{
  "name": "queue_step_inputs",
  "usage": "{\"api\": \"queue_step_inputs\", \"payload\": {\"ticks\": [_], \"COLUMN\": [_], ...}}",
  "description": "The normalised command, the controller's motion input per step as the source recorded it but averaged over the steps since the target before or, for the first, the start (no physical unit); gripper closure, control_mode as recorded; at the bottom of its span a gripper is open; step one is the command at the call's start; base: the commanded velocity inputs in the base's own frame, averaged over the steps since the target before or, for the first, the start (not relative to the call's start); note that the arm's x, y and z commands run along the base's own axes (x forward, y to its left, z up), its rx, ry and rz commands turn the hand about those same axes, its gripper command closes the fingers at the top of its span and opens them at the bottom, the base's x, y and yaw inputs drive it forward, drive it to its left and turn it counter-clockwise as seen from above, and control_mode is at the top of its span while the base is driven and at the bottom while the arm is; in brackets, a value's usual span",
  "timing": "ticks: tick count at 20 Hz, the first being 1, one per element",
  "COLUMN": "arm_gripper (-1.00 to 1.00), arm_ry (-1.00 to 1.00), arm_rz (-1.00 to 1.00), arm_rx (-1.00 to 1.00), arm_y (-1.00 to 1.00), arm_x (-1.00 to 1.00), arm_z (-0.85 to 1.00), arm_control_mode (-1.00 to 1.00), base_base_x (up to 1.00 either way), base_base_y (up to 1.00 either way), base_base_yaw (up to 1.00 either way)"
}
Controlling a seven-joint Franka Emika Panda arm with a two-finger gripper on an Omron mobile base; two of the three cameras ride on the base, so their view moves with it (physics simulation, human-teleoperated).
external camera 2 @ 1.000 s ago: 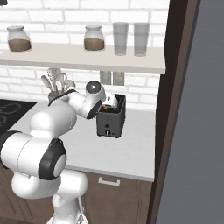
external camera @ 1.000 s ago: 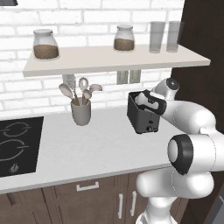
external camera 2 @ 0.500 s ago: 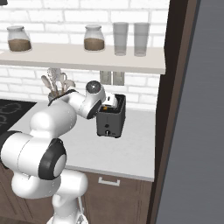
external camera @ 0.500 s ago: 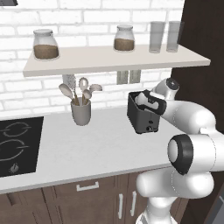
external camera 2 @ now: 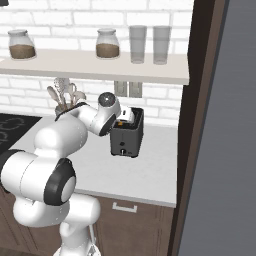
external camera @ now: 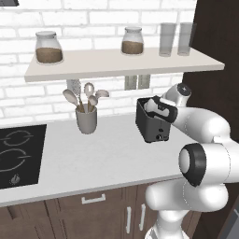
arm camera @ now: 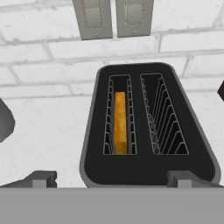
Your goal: Start the toaster. Once the lever pops up, take the bread to the plate on the dining counter.
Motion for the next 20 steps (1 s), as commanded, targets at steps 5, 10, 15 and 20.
{"api": "queue_step_inputs", "payload": {"ticks": [5, 10, 15, 20], "arm_gripper": [-1.00, -1.00, -1.00, -1.00], "arm_ry": [0.00, 0.00, 0.00, 0.00], "arm_rz": [0.00, 0.00, 0.00, 0.00], "arm_rx": [0.00, 0.00, 0.00, 0.00], "arm_y": [0.00, 0.00, 0.00, 0.00], "arm_x": [0.00, 0.00, 0.00, 0.00], "arm_z": [0.00, 0.00, 0.00, 0.00], "arm_control_mode": [-1.00, -1.00, -1.00, -1.00], "base_base_x": [0.00, 0.00, 0.00, 0.00], "base_base_y": [0.00, 0.00, 0.00, 0.00], "base_base_yaw": [0.00, 0.00, 0.00, 0.00]}}
